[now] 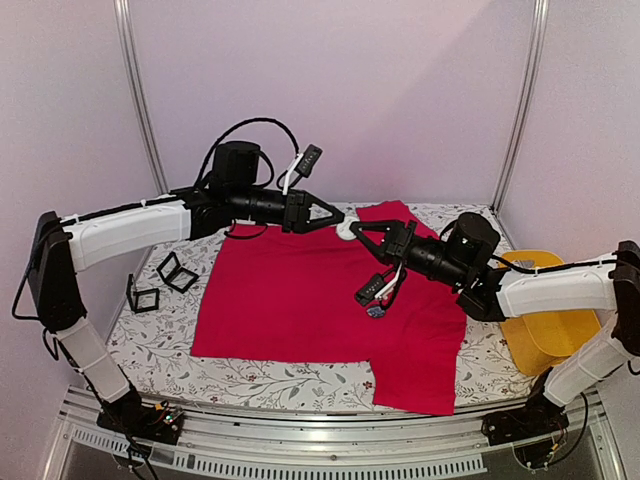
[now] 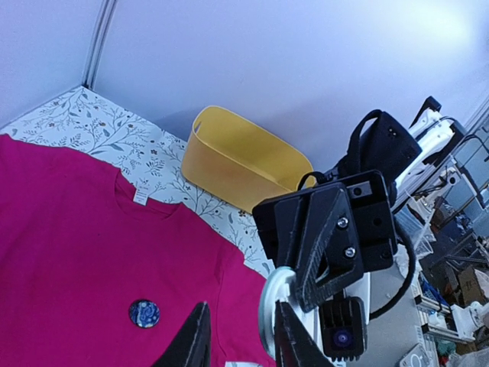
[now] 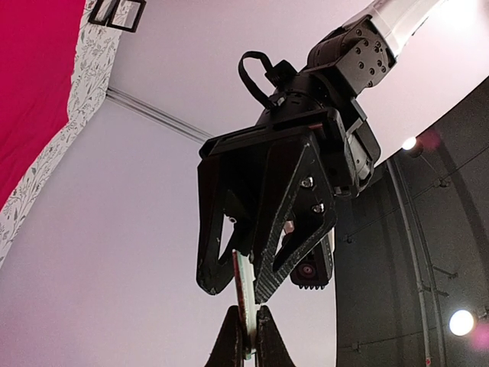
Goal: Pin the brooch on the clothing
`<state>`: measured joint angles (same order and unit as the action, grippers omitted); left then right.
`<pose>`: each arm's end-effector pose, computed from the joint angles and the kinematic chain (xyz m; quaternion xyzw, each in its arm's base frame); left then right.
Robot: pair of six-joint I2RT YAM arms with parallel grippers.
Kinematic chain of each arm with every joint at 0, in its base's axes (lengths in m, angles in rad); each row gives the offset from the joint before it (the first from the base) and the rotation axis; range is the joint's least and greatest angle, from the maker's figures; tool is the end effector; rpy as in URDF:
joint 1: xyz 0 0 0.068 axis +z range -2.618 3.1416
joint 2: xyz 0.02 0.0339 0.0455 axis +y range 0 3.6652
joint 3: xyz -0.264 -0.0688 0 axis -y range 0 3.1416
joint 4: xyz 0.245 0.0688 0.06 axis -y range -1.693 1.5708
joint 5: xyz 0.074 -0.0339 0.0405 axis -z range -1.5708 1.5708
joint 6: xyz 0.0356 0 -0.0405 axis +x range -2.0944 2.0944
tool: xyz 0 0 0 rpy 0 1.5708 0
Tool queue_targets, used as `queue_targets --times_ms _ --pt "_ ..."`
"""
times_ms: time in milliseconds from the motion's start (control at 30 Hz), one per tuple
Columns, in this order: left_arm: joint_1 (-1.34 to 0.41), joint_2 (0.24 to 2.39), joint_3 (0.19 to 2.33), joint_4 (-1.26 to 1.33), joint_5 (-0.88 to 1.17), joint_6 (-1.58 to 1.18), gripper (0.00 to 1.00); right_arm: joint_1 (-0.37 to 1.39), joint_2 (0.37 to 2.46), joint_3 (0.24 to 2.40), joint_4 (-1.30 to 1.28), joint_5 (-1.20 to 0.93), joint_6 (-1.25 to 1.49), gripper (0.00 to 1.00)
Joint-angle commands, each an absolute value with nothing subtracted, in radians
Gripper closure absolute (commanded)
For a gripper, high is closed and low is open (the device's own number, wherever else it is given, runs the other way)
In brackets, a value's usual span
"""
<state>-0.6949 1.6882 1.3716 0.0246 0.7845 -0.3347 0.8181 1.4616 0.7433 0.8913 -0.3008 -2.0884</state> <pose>0.2892 -0.2738 0.3279 0.3572 0.6887 -0.5385 0.3289 0.2121 0.2419 0.2785 -0.6452 -0.0393 -0.3715 0.6665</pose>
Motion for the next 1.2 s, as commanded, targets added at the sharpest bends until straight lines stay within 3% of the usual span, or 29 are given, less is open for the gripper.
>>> queue_targets --times_ms 0,100,300,467,567,633,767,833,1000,1067,1167 --pt "-0.705 1.712 1.382 0.023 0.813 -0.345 0.76 0.822 1.436 0.750 0.908 -0.307 -2.137 1.00" --pt "-0.706 1.724 1.392 0.011 0.840 -0.347 0.82 0.822 1.434 0.747 0.918 -0.304 -2.132 1.00" --pt "-0.709 1.736 1.404 0.003 0.871 -0.342 0.81 0.822 1.437 0.743 0.944 -0.293 -2.132 1.00" --pt "-0.714 1.752 1.418 0.003 0.910 -0.344 1.00 0.823 1.444 0.744 0.955 -0.292 -2.126 1.00" --pt "-0.717 1.748 1.414 0.003 0.918 -0.333 1.00 0.823 1.447 0.742 0.963 -0.289 -2.115 1.00" --pt "-0.718 1.740 1.409 0.003 0.898 -0.325 1.00 0.822 1.451 0.740 0.984 -0.286 -2.101 0.87" --pt "-0.715 1.710 1.386 0.003 0.829 -0.296 1.00 0.822 1.456 0.730 1.022 -0.275 -2.019 0.49" --pt "-0.716 1.685 1.372 0.003 0.777 -0.272 1.00 0.821 1.452 0.718 1.045 -0.259 -1.947 0.37" --pt "-0.725 1.613 1.328 0.003 0.664 -0.177 1.00 0.811 1.405 0.741 0.977 -0.186 -1.527 0.23" --pt "-0.735 1.592 1.320 -0.024 0.628 -0.130 1.00 0.785 1.371 0.827 0.726 -0.217 -1.246 0.21" --pt "-0.744 1.573 1.309 -0.049 0.583 -0.083 1.00 0.670 1.321 1.000 0.335 -0.514 -0.852 0.17"
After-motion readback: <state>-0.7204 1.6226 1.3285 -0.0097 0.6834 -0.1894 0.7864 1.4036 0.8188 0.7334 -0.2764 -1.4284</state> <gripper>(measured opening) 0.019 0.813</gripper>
